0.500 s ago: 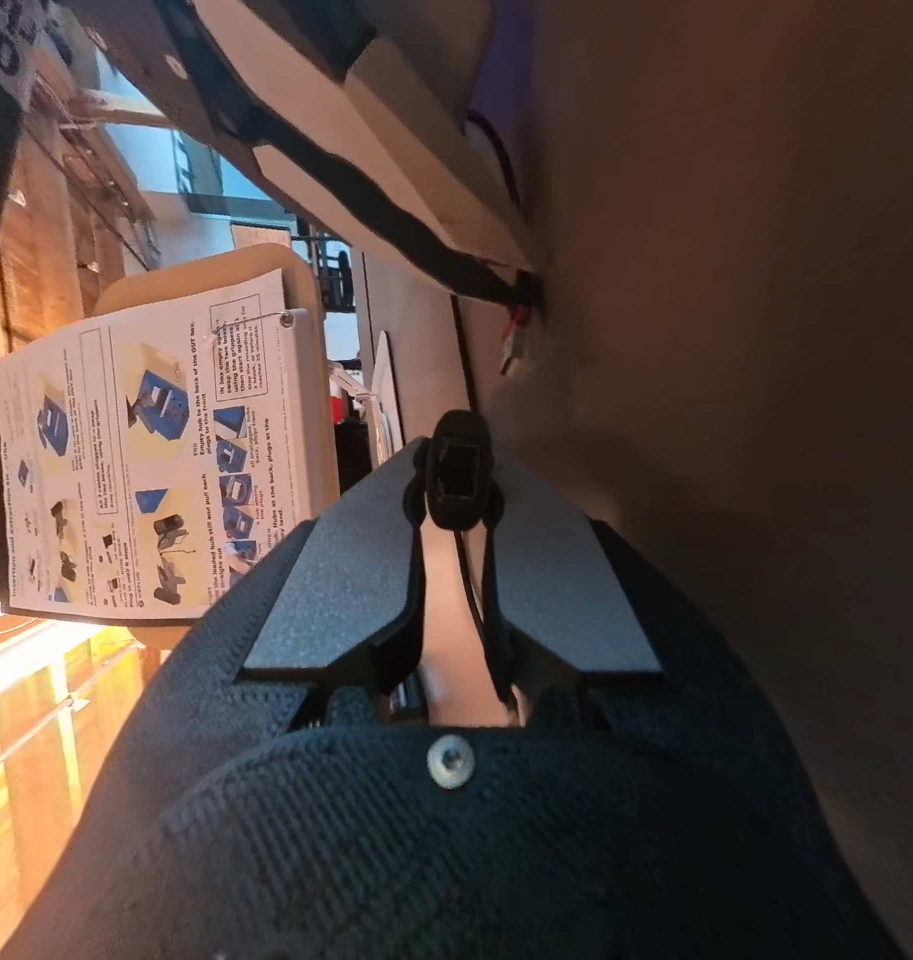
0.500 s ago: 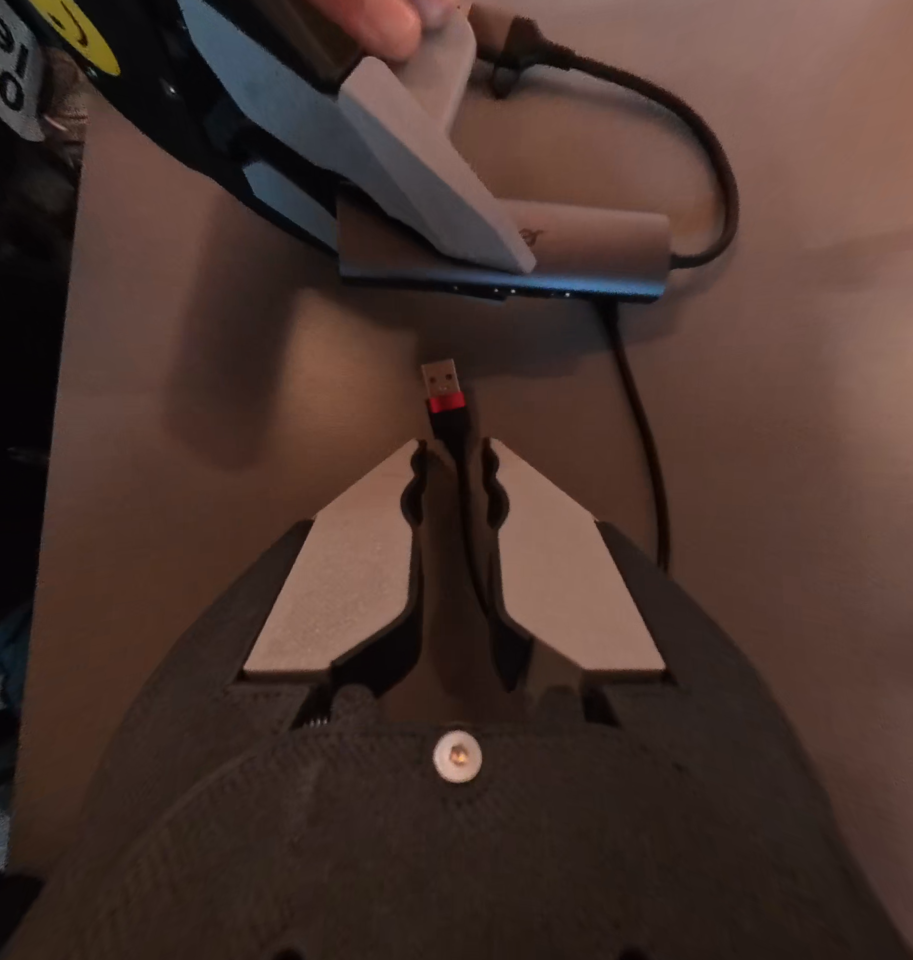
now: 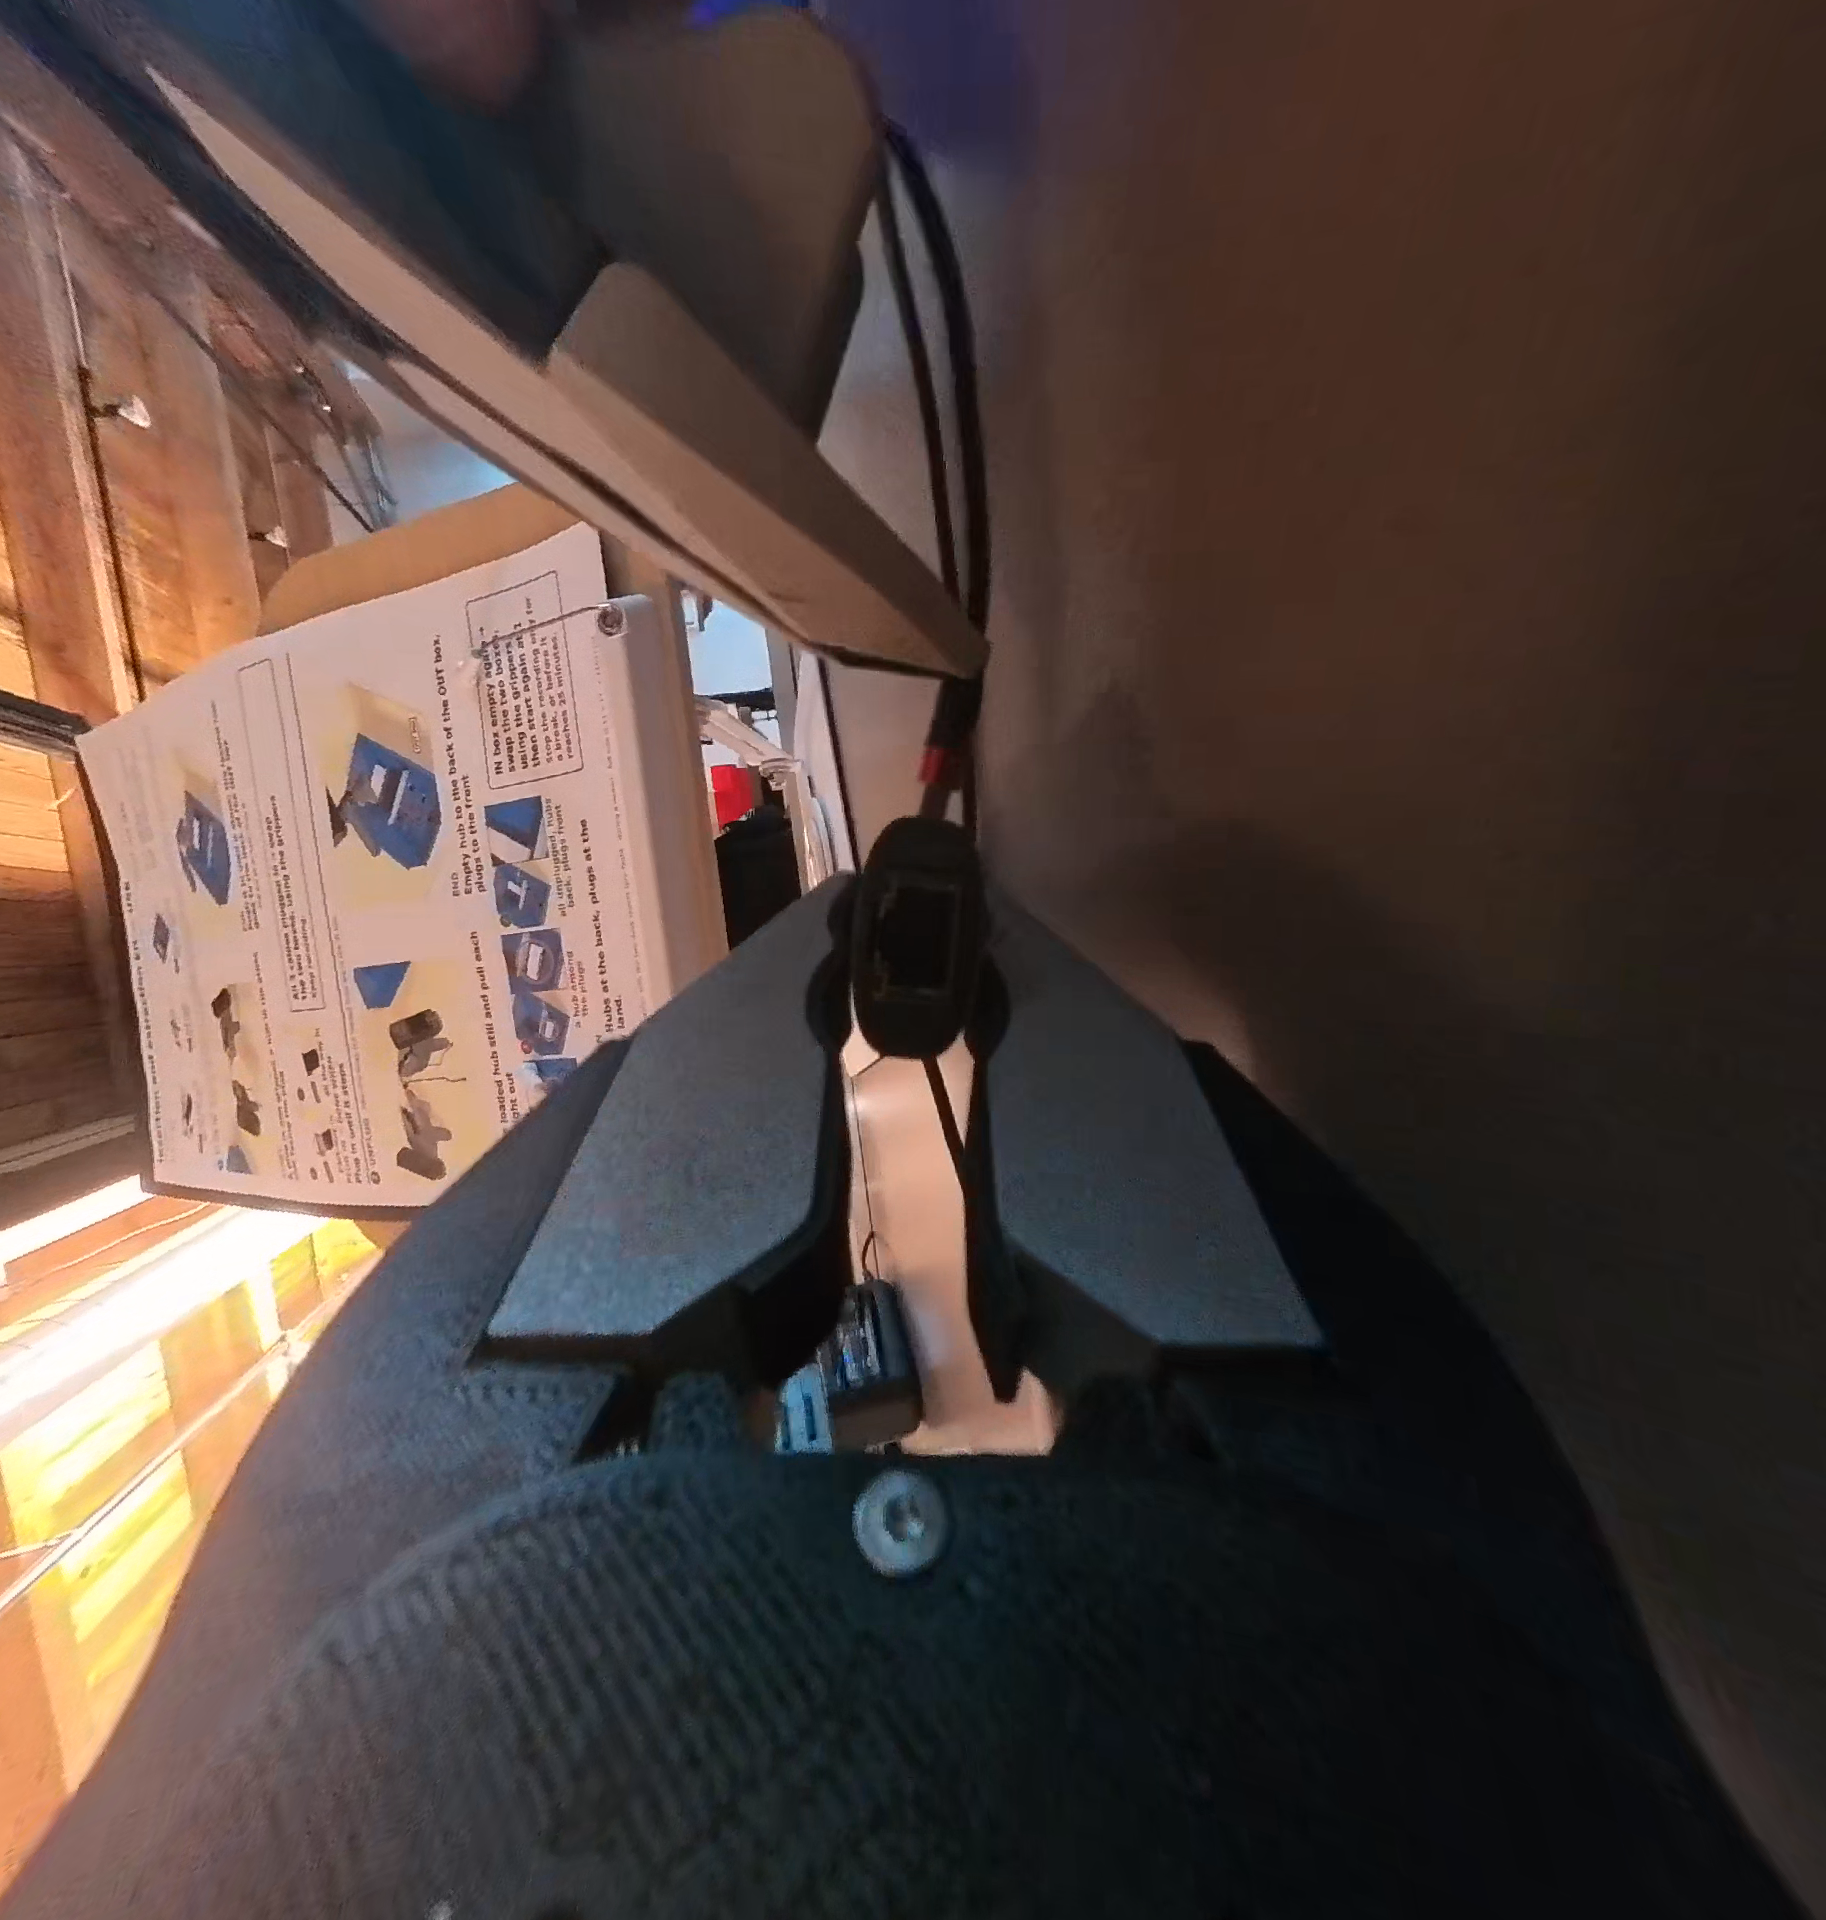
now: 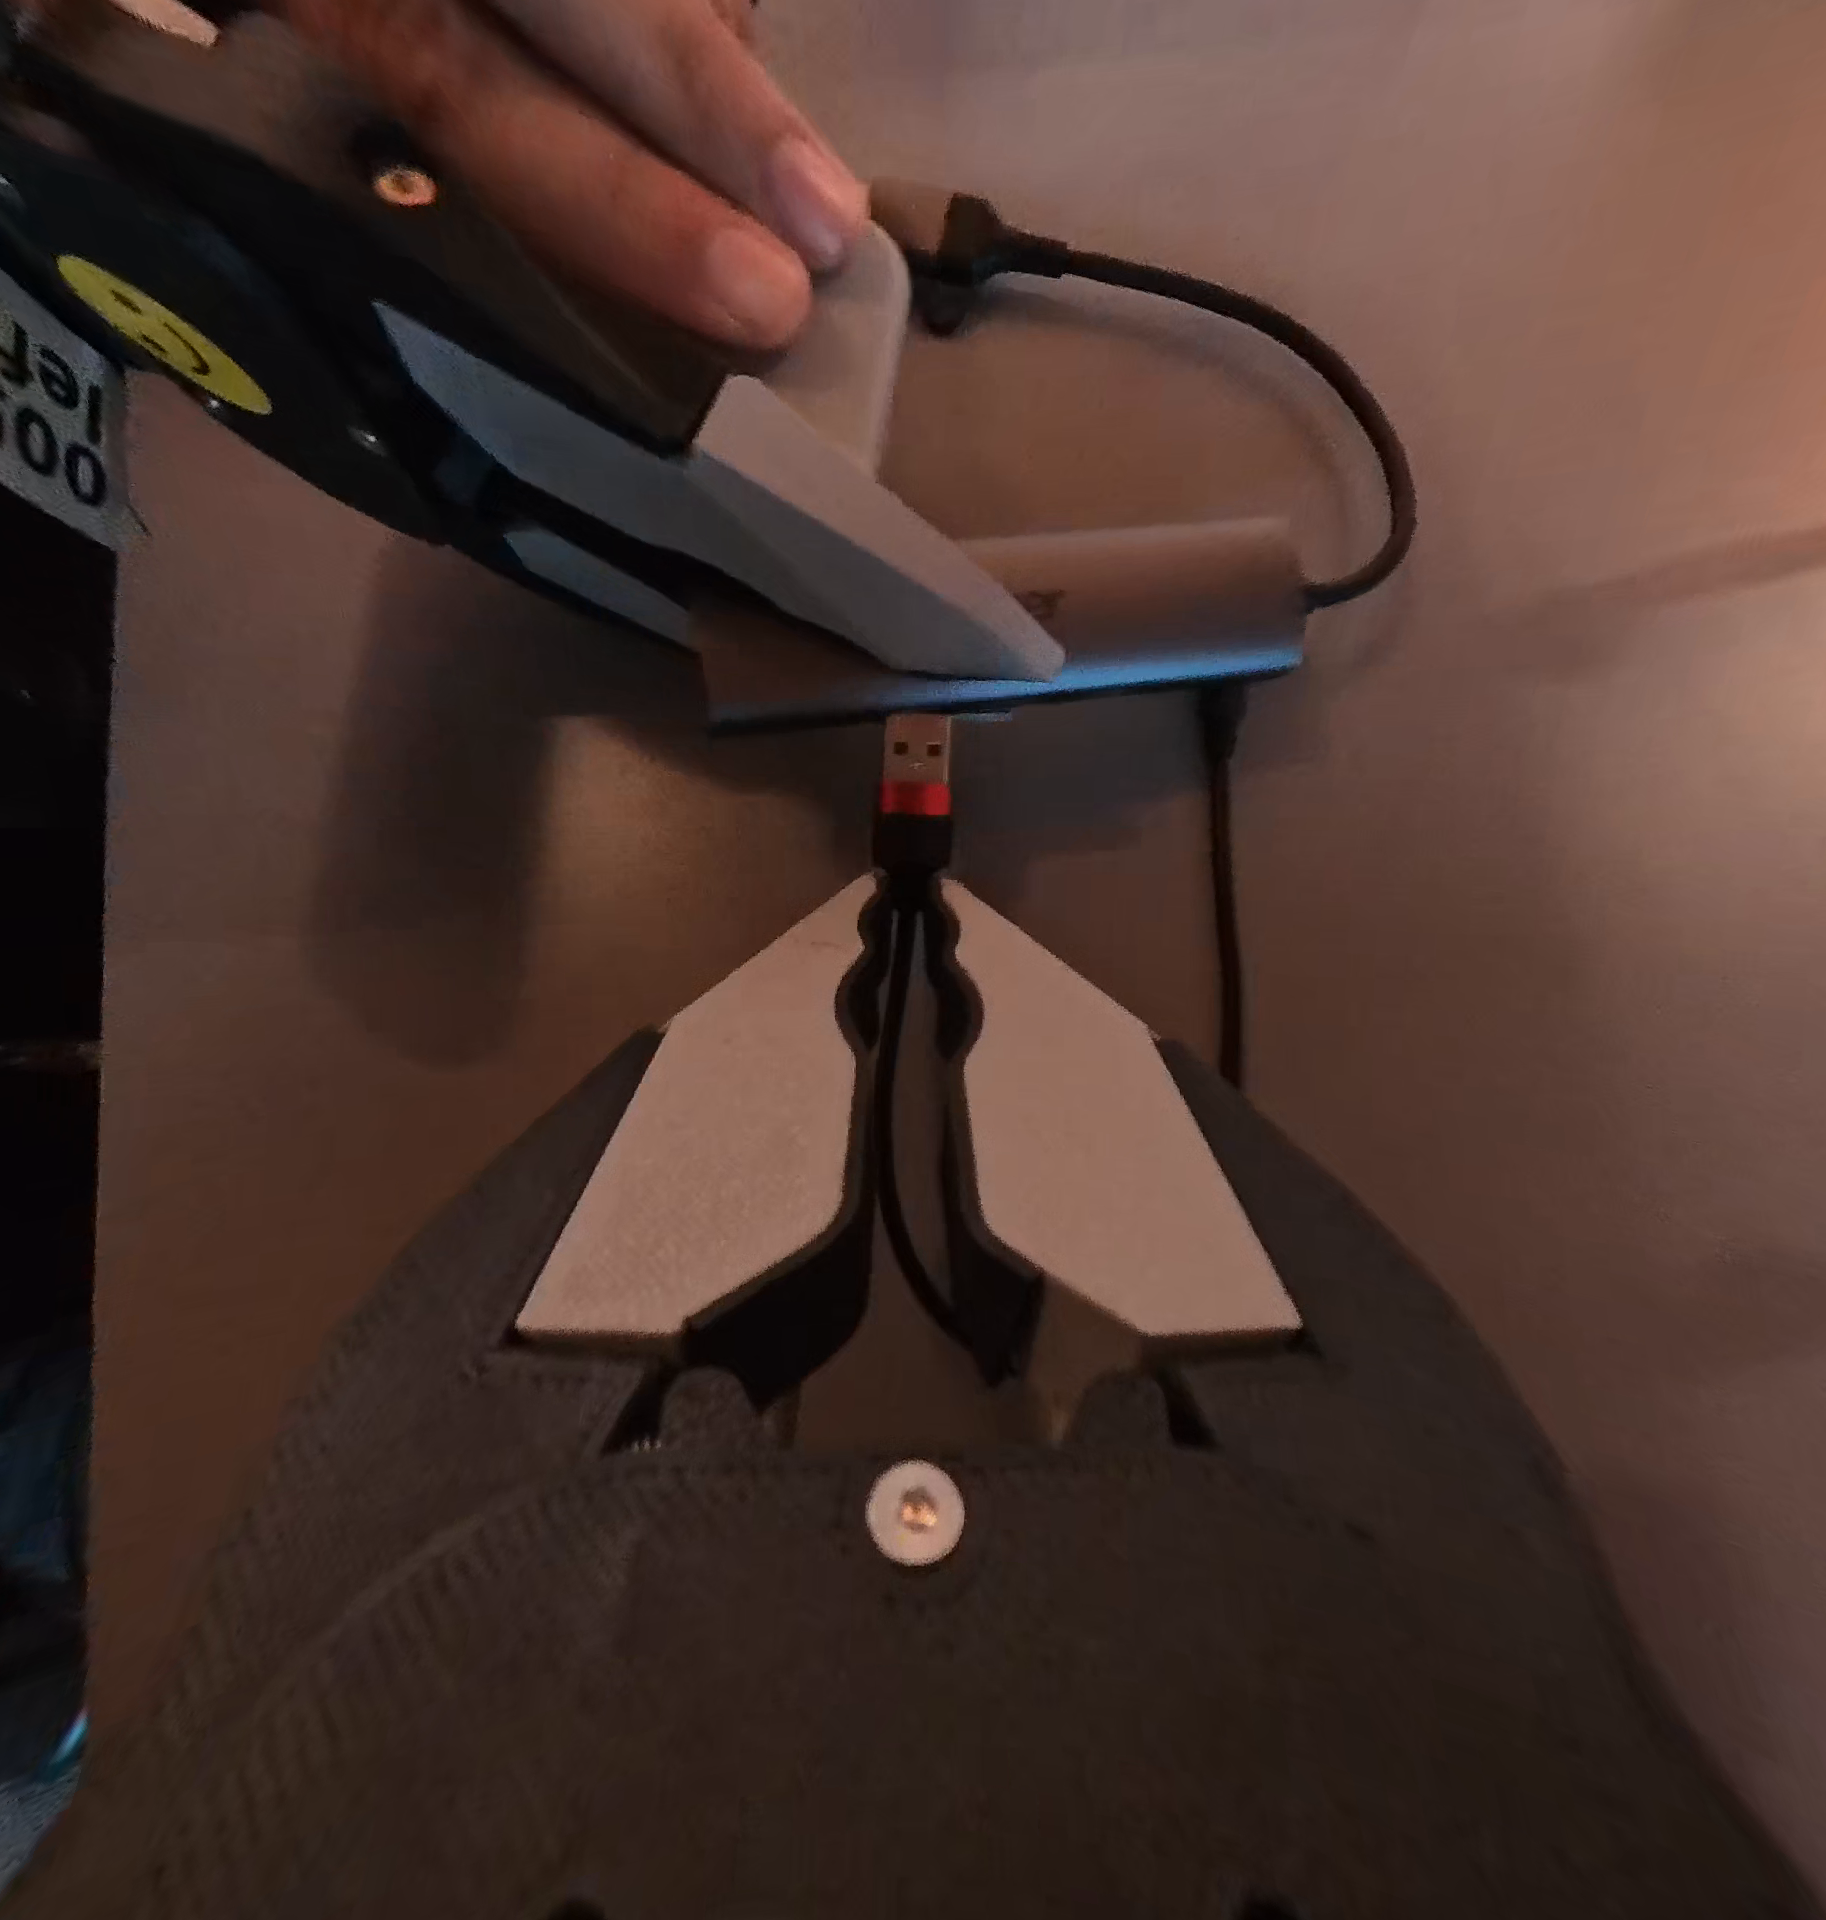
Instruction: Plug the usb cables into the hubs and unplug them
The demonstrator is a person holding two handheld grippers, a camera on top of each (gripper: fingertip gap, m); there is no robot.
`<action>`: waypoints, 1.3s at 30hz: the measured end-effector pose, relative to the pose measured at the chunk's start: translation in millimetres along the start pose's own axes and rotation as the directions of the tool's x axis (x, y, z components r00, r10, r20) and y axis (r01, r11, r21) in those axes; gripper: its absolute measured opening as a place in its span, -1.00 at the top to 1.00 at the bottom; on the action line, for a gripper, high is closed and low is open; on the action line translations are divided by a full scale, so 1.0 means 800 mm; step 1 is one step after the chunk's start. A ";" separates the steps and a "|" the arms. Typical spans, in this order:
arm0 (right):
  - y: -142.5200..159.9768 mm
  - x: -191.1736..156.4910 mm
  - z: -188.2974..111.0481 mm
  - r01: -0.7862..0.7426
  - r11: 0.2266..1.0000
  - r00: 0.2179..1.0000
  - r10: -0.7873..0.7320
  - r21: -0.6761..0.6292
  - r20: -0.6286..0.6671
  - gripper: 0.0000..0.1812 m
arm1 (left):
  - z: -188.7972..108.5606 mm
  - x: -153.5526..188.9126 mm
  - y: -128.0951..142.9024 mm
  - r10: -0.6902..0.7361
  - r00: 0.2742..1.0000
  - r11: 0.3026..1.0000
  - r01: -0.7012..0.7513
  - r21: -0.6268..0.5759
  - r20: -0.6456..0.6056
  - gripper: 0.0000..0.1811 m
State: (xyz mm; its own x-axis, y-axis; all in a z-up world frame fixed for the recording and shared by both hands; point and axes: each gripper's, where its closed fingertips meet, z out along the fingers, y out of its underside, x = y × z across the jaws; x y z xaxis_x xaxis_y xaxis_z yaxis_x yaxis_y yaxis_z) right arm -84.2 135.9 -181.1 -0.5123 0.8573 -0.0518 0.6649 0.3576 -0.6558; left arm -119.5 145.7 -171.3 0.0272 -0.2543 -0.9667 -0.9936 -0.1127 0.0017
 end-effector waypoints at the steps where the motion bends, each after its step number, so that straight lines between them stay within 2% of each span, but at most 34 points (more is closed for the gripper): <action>1: 0.000 -0.001 0.000 0.015 1.000 1.000 -0.015 -0.012 -0.012 0.97 | 0.000 0.000 -0.001 -0.007 1.000 1.000 0.007 0.007 -0.003 0.83; 14: 0.003 -0.007 -0.009 0.053 0.998 0.998 -0.055 -0.044 -0.027 0.97 | -0.001 -0.003 -0.017 -0.009 1.000 0.995 0.008 0.099 0.009 0.83; 22: 0.007 -0.008 0.002 -0.003 0.999 1.000 0.004 -0.048 0.022 0.97 | -0.002 0.005 -0.013 -0.034 0.999 0.999 0.035 0.028 -0.040 0.83; 39: -0.005 -0.011 0.009 -0.057 0.997 0.993 0.052 0.050 0.105 0.97 | -0.009 0.007 -0.003 -0.078 0.994 0.996 0.082 0.048 -0.070 0.83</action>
State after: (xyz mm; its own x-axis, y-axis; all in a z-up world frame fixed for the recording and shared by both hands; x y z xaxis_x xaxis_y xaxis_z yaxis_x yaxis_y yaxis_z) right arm -86.4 124.5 -183.0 -0.5314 0.8310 -0.1645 0.6650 0.2889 -0.6887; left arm -116.1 137.6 -174.8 0.1124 -0.3110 -0.9437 -0.9922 -0.0872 -0.0894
